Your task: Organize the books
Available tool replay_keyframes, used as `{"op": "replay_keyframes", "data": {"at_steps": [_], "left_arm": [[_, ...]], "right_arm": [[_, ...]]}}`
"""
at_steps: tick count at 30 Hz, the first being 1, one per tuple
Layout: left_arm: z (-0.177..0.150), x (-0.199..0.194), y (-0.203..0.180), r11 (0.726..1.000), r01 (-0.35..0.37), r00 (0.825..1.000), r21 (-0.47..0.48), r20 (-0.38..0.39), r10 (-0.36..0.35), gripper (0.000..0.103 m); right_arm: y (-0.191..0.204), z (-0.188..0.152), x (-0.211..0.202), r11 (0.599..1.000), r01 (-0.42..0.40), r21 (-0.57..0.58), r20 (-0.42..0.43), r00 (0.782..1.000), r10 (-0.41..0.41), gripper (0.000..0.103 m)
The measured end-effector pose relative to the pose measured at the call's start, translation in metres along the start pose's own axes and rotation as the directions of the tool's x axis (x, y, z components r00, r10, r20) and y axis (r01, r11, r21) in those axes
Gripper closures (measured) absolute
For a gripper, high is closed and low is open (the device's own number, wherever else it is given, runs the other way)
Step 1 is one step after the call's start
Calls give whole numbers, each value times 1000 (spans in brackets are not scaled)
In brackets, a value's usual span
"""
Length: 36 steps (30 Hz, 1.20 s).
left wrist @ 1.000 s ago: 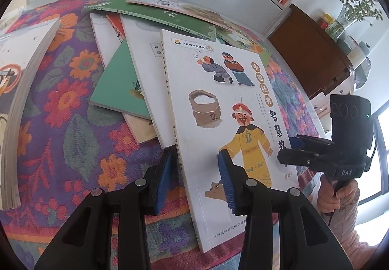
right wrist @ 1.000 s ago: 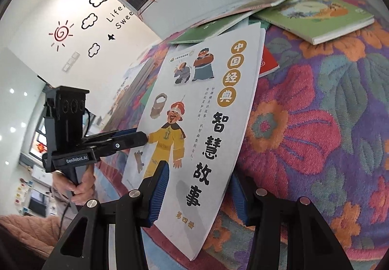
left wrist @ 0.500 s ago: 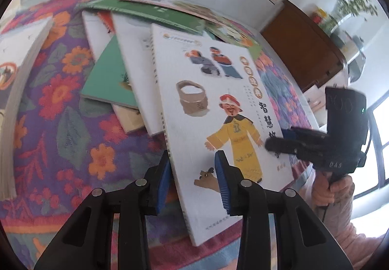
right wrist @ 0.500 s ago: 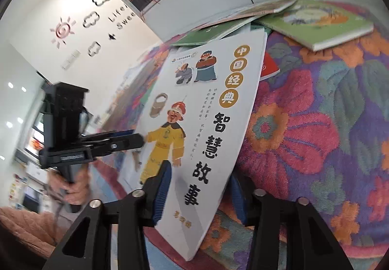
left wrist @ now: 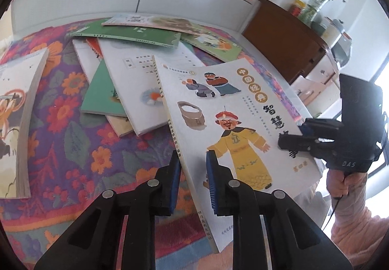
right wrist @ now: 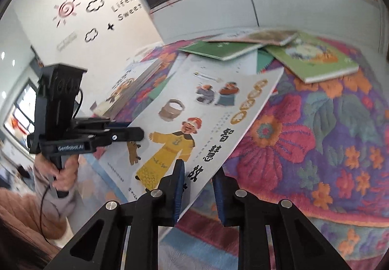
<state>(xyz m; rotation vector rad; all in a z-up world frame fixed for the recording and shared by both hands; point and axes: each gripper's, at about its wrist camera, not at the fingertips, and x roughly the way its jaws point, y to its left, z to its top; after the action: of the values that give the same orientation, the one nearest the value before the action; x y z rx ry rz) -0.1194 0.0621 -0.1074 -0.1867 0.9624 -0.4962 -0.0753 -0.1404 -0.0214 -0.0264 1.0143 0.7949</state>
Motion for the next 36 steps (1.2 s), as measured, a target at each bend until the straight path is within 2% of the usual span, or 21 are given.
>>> {"op": "replay_keyframes", "data": {"at_steps": [5, 11, 19, 24, 28, 32, 36], "left_arm": [[-14, -14, 6, 999, 36, 999, -16, -22, -36, 85], [-25, -37, 16, 1000, 3, 1000, -21, -9, -3, 85], [-16, -69, 29, 1000, -11, 998, -19, 61, 12, 85], [-3, -89, 41, 999, -38, 993, -17, 108, 39, 85], [12, -112, 65, 997, -58, 987, -45, 146, 64, 85], [24, -137, 89, 993, -98, 977, -70, 184, 109, 85], [31, -158, 119, 986, -124, 968, -112, 205, 145, 85]], "right_arm": [[27, 1, -13, 995, 10, -95, 19, 1000, -9, 81], [57, 1, -7, 979, 19, -203, 7, 1000, -18, 81], [86, 15, -3, 969, 3, -248, 42, 999, 8, 81], [101, 37, -3, 962, 2, -272, 62, 998, 16, 81], [121, 61, 1, 951, 9, -310, 86, 996, 19, 81], [142, 87, 15, 943, -9, -334, 98, 994, 44, 81], [159, 118, 38, 941, -60, -333, 100, 990, 98, 81]]}}
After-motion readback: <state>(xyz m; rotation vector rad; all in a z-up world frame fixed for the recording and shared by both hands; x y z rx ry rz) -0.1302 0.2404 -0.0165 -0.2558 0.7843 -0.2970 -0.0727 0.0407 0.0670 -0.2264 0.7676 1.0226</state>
